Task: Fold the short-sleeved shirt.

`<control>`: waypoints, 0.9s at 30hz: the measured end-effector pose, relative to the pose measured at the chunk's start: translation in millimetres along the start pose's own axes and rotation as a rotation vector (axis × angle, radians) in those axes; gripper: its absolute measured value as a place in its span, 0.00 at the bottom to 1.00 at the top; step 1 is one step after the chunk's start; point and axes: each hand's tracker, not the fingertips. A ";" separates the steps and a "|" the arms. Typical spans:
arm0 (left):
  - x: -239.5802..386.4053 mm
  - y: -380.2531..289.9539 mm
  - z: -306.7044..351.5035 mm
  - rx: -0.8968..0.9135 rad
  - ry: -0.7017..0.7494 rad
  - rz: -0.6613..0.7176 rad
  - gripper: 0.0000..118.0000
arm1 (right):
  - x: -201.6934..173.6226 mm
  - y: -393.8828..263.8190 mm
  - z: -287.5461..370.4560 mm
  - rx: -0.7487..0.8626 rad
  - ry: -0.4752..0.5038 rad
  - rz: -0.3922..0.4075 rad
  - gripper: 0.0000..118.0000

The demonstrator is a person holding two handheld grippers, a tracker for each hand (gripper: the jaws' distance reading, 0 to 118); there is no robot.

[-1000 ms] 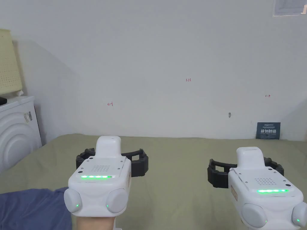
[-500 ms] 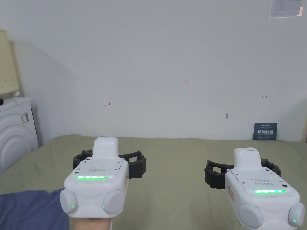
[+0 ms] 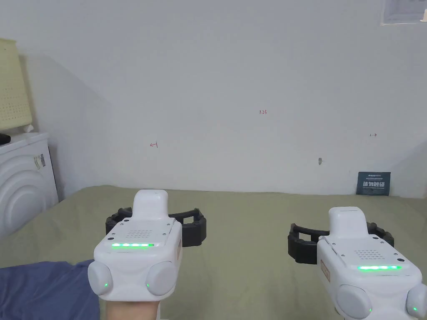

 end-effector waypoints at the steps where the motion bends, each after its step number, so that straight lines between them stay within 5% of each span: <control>1: -0.4 -0.1 0.0 -0.002 0.001 0.002 1.00 | -0.4 0.0 0.0 0.001 -0.001 0.000 1.00; 27: -2.7 -0.3 3.0 -0.008 -0.006 0.008 1.00 | -0.5 3.3 3.9 0.007 -0.005 0.011 1.00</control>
